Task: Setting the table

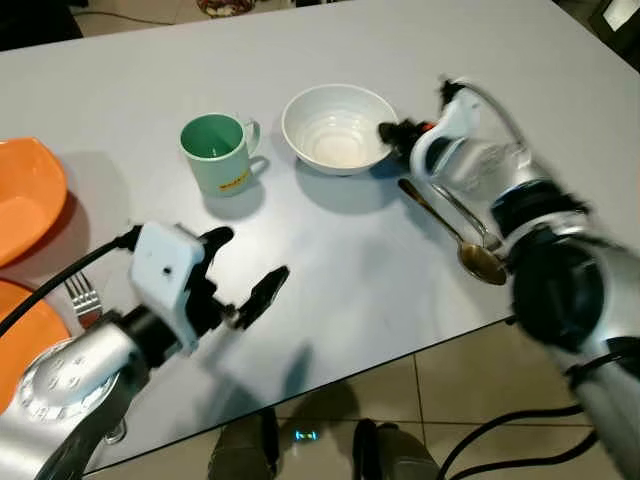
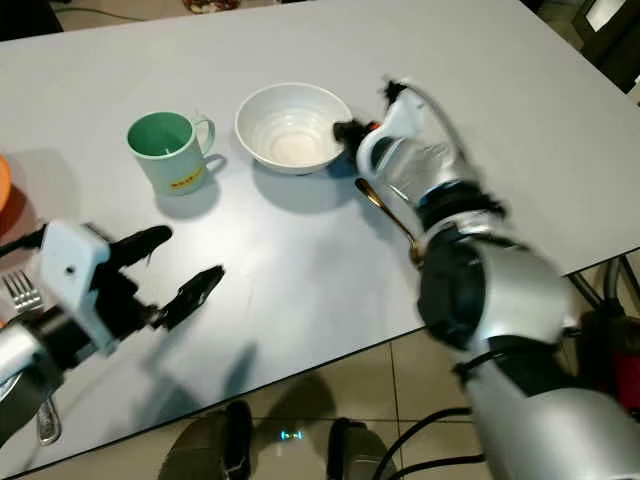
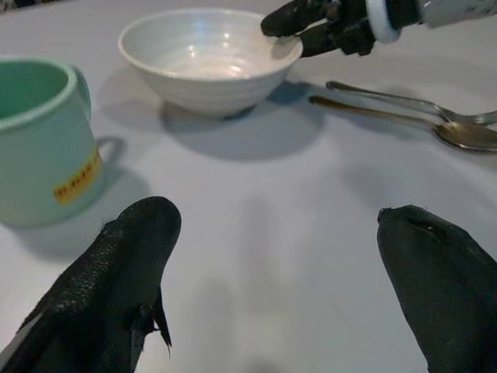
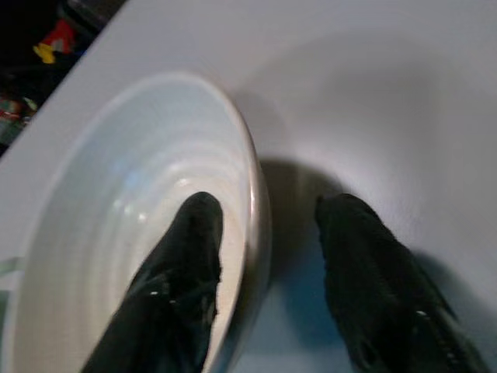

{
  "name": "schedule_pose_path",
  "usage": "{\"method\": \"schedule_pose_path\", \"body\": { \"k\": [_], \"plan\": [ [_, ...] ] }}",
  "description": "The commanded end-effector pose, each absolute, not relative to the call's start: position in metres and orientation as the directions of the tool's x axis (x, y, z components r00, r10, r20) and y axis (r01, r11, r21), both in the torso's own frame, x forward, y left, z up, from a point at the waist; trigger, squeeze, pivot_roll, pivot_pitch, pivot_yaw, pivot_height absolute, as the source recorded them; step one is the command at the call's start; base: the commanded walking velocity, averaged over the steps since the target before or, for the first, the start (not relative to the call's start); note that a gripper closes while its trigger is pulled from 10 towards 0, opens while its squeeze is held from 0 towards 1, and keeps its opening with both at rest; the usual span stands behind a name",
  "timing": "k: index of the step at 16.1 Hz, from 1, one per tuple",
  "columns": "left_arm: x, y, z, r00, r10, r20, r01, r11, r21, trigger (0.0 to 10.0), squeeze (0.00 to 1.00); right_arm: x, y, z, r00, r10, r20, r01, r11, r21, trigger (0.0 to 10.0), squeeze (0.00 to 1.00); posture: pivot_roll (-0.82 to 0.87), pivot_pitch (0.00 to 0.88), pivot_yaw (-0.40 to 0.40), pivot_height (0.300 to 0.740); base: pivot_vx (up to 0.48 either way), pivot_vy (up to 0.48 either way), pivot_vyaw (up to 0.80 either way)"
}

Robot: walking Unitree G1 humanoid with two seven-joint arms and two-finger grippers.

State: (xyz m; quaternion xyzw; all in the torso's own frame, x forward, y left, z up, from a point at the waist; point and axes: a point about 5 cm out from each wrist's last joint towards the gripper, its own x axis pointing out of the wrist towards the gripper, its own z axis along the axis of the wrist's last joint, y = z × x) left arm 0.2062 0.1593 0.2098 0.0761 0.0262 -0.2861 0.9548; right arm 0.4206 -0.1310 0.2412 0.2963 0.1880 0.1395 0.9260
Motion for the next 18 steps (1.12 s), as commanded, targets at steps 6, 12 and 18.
{"method": "schedule_pose_path", "body": {
  "k": [6,12,18],
  "plan": [
    [0.220,0.154,0.206,0.809,-0.584,-0.066,0.588,0.800,0.120,10.0,0.00,0.409,-0.158,0.273,0.836,0.519,-0.180,-0.276,0.680,0.679,10.0,0.18,-0.01,0.055,0.044,0.740,0.000,0.000,0.00],
    [0.228,0.153,0.202,0.922,-0.385,-0.039,0.387,0.913,0.127,10.0,0.00,0.317,-0.172,0.281,0.912,0.391,0.119,-0.408,0.890,0.203,10.0,0.00,-0.06,0.049,0.085,0.740,0.000,0.000,0.00],
    [0.234,0.148,0.198,0.975,-0.217,0.051,0.214,0.976,0.047,10.0,1.00,0.252,-0.145,0.228,0.938,0.344,0.050,-0.339,0.937,-0.082,10.0,1.00,-0.08,0.067,0.076,0.740,0.000,0.000,0.40]
  ]
}}
